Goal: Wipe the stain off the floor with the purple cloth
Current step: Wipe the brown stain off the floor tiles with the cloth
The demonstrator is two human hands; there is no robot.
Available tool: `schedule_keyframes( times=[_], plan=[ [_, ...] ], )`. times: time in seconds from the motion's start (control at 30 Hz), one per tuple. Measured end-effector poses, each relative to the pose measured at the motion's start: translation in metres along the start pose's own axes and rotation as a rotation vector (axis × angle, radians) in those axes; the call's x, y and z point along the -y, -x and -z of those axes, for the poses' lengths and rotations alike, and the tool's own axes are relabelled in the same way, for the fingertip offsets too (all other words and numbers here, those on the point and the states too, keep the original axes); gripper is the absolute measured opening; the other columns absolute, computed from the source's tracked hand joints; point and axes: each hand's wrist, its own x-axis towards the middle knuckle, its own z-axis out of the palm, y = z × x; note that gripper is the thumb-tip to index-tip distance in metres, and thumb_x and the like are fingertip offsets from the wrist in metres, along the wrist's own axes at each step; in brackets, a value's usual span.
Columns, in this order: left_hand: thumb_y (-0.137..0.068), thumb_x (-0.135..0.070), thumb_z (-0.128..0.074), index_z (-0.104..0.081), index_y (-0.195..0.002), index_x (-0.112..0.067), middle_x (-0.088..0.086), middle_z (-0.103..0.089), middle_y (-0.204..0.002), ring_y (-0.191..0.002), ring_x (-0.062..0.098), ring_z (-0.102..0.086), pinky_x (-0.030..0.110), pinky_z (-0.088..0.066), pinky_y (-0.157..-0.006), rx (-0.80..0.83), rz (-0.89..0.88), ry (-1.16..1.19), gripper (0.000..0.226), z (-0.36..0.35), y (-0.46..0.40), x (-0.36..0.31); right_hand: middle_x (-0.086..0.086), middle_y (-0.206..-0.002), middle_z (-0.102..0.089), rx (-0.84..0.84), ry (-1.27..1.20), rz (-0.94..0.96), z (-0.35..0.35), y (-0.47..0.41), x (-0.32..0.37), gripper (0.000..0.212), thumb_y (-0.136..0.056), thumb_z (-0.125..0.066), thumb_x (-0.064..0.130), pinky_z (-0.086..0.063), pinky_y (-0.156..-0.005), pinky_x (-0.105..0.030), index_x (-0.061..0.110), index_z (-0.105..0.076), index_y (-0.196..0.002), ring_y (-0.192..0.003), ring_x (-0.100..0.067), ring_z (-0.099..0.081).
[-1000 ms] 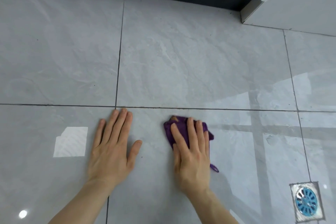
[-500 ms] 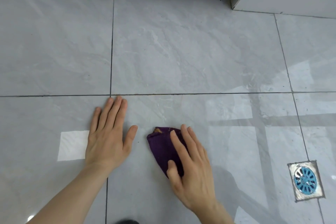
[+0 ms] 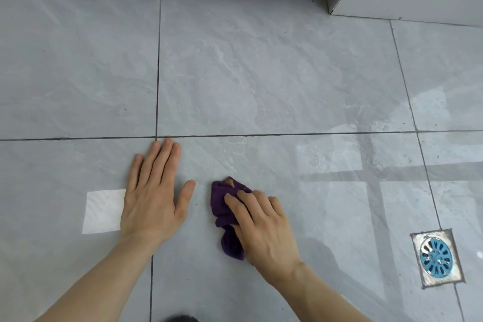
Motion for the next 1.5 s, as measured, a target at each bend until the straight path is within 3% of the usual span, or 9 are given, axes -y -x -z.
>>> schedule_keyframes(
  times=[0.23,0.37,0.43,0.53,0.67,0.93,1.13,1.3,1.5],
  plan=[
    [-0.1,-0.054,-0.025,-0.015,-0.163,-0.015,0.001,-0.014,-0.172,-0.16,0.016,-0.006,0.05,-0.013,-0.129,-0.009,-0.026,0.013,0.075,-0.001,0.0,-0.008,0.0,-0.071,-0.068,0.399,-0.65,-0.456,0.061,-0.026,-0.01,0.036,-0.09,-0.046,0.055,-0.055,-0.064,-0.04,0.023,-0.06,-0.082,-0.065,-0.02,-0.062],
    [-0.1,-0.055,-0.026,-0.016,-0.163,-0.015,0.0,-0.015,-0.172,-0.16,0.016,-0.007,0.049,-0.013,-0.13,-0.013,-0.037,0.005,0.075,-0.001,-0.005,-0.012,-0.002,-0.065,-0.063,0.385,-0.536,-0.477,0.072,-0.029,-0.032,0.047,-0.089,-0.046,0.059,-0.048,-0.058,-0.032,0.018,-0.056,-0.068,-0.063,-0.019,-0.058],
    [-0.1,-0.055,-0.026,-0.016,-0.163,-0.015,0.001,-0.015,-0.172,-0.16,0.016,-0.007,0.049,-0.013,-0.13,-0.016,-0.037,0.009,0.075,0.0,-0.006,-0.012,0.009,-0.084,-0.063,0.159,-0.39,-0.454,0.059,-0.029,-0.035,0.04,-0.089,-0.05,0.059,-0.047,-0.069,-0.029,0.024,-0.064,-0.075,-0.079,-0.015,-0.057],
    [-0.1,-0.056,-0.024,-0.016,-0.163,-0.014,0.001,-0.015,-0.172,-0.16,0.016,-0.007,0.049,-0.014,-0.13,-0.018,-0.041,0.005,0.075,0.001,-0.006,-0.012,0.003,-0.13,-0.058,-0.142,-0.3,-0.488,0.037,-0.028,-0.03,0.034,-0.093,-0.064,0.04,-0.048,-0.094,-0.037,0.026,-0.064,-0.125,-0.115,-0.019,-0.055],
    [-0.101,-0.056,-0.022,-0.015,-0.163,-0.014,0.001,-0.014,-0.172,-0.16,0.016,-0.006,0.049,-0.013,-0.13,-0.014,-0.042,0.01,0.075,0.001,-0.006,-0.012,-0.001,-0.152,-0.05,-0.156,-0.297,-0.425,0.015,-0.025,-0.014,0.057,-0.097,-0.063,0.039,-0.035,-0.118,-0.044,0.021,-0.048,-0.149,-0.146,-0.025,-0.04],
    [-0.1,-0.056,-0.024,-0.014,-0.163,-0.015,0.001,-0.013,-0.173,-0.161,0.017,-0.005,0.05,-0.014,-0.129,0.003,-0.036,-0.003,0.076,0.001,-0.007,-0.012,0.007,-0.137,-0.063,-0.26,-0.523,-0.508,0.009,-0.017,-0.015,0.035,-0.102,-0.055,0.021,-0.052,-0.102,-0.039,0.028,-0.056,-0.136,-0.13,-0.014,-0.056],
    [-0.1,-0.056,-0.026,-0.015,-0.163,-0.015,0.001,-0.014,-0.172,-0.16,0.016,-0.006,0.05,-0.014,-0.129,0.003,-0.031,0.005,0.076,0.001,-0.007,-0.012,0.009,-0.158,-0.044,-0.178,-0.525,-0.398,0.019,0.001,0.013,0.042,-0.106,-0.036,0.043,-0.031,-0.12,-0.028,0.031,-0.053,-0.143,-0.152,-0.015,-0.035],
    [-0.1,-0.056,-0.026,-0.016,-0.163,-0.015,0.0,-0.014,-0.172,-0.16,0.016,-0.006,0.05,-0.014,-0.129,0.008,-0.022,-0.002,0.076,0.001,-0.007,-0.013,-0.003,-0.171,-0.021,-0.013,-0.253,-0.19,-0.005,0.022,0.028,0.049,-0.107,-0.036,0.044,-0.02,-0.125,-0.056,0.033,-0.041,-0.155,-0.159,-0.03,-0.015],
    [-0.099,-0.056,-0.028,-0.015,-0.163,-0.015,0.0,-0.014,-0.172,-0.16,0.017,-0.007,0.05,-0.014,-0.129,0.013,-0.026,-0.005,0.076,0.001,-0.007,-0.012,-0.004,-0.17,-0.021,0.037,-0.136,-0.126,-0.02,0.017,0.01,0.056,-0.103,-0.052,0.039,-0.023,-0.123,-0.06,0.044,-0.033,-0.155,-0.157,-0.032,-0.019]
  ],
)
